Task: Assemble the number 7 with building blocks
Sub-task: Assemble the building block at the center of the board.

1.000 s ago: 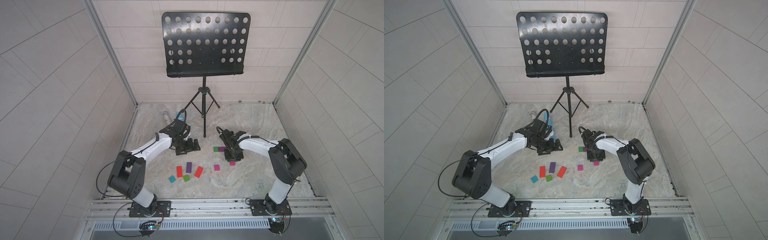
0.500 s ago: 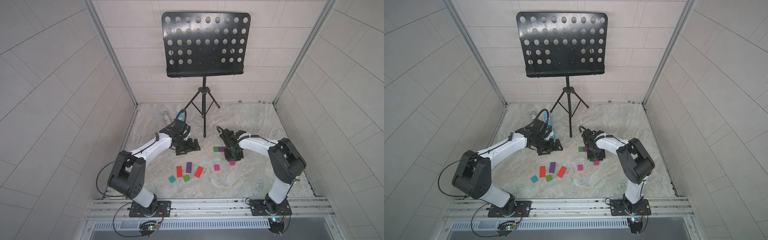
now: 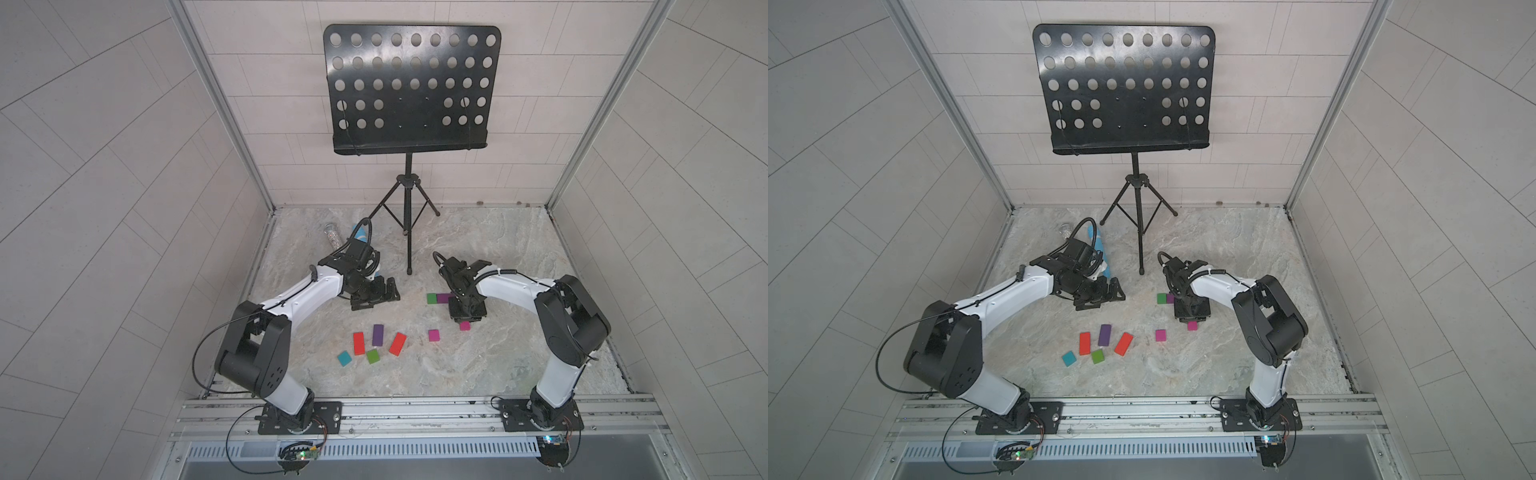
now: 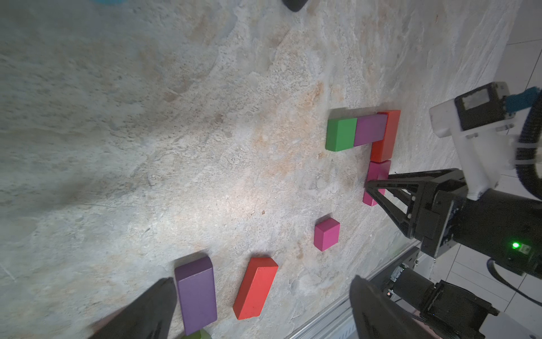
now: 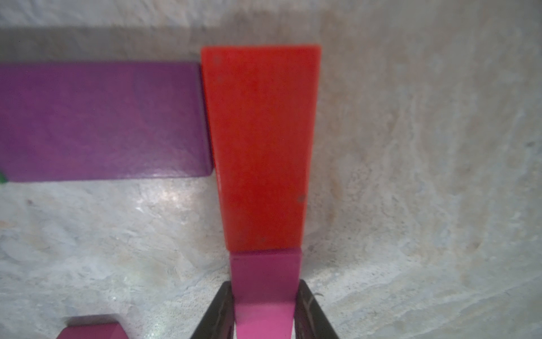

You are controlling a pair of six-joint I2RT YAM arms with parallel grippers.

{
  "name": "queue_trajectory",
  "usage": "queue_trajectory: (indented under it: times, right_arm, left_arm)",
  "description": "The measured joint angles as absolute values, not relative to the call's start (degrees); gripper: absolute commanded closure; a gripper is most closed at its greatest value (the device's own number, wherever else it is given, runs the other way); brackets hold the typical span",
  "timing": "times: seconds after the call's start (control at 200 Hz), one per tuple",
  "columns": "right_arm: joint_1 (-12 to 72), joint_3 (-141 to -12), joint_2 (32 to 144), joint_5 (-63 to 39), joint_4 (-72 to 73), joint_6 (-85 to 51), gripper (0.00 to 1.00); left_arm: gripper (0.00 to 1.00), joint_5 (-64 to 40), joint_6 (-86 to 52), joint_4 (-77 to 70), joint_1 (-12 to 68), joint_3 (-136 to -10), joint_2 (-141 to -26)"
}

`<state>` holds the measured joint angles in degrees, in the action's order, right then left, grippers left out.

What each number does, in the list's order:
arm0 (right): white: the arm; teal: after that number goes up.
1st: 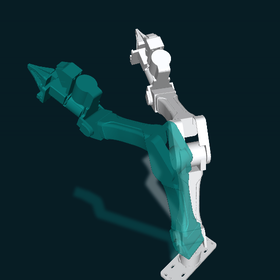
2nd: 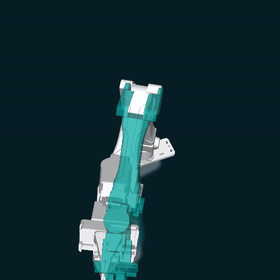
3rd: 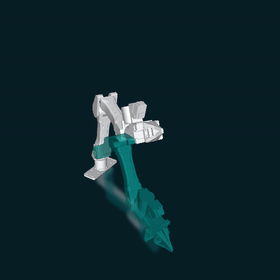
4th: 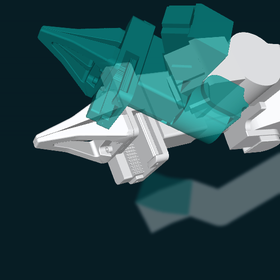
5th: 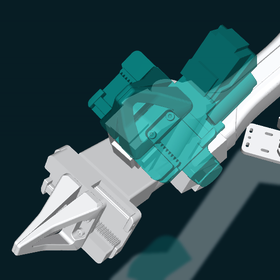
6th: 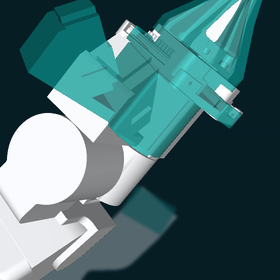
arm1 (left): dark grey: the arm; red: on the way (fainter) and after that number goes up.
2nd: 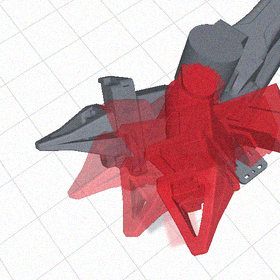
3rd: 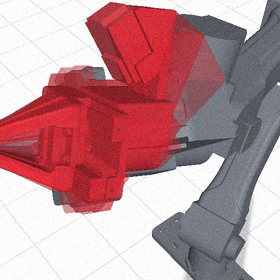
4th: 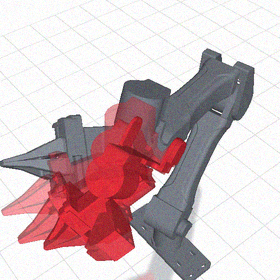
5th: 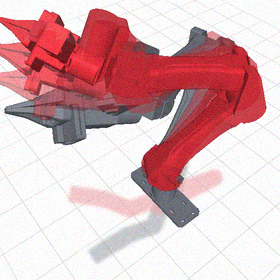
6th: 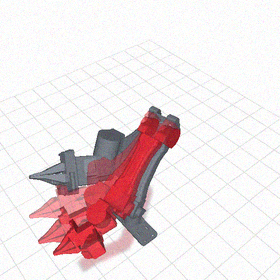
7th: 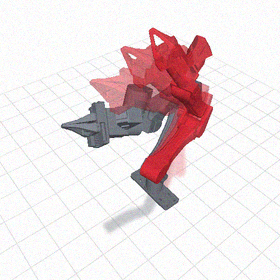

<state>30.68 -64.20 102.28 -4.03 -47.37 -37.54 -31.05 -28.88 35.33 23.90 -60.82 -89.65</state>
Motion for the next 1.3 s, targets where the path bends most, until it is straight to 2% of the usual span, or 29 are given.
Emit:
queue_trajectory:
  times: [0.155,0.48,0.61,0.801,1.001,1.301]
  right_arm:
    - [30.7,-64.3,103.0,-4.0,-46.6,-37.6,0.61]
    - [30.5,-64.4,102.3,-4.3,-46.3,-38.5,0.42]
    - [30.4,-64.5,98.8,-4.4,-47.0,-39.4,0.38]
    - [32.4,-66.2,90.6,-3.6,-49.2,-40.4,0.38]
    - [41.3,-65.3,85.4,-1.2,-49.7,-40.7,0.39]
    - [47.8,-59.8,87.6,-1.0,-46.5,-39.4,0.42]
  left_arm:
    - [0.0,-31.0,-28.9,35.3,23.9,-60.8,-89.6]
    - [0.0,-31.1,-28.9,35.3,23.6,-60.6,-89.6]
    - [0.0,-31.1,-28.9,35.3,23.6,-60.4,-89.6]
    - [0.0,-31.0,-28.6,35.3,23.1,-60.3,-89.6]
    - [0.0,-31.3,-27.7,35.5,19.3,-58.4,-88.5]
    - [0.0,-32.1,-26.0,36.9,15.1,-56.8,-87.0]
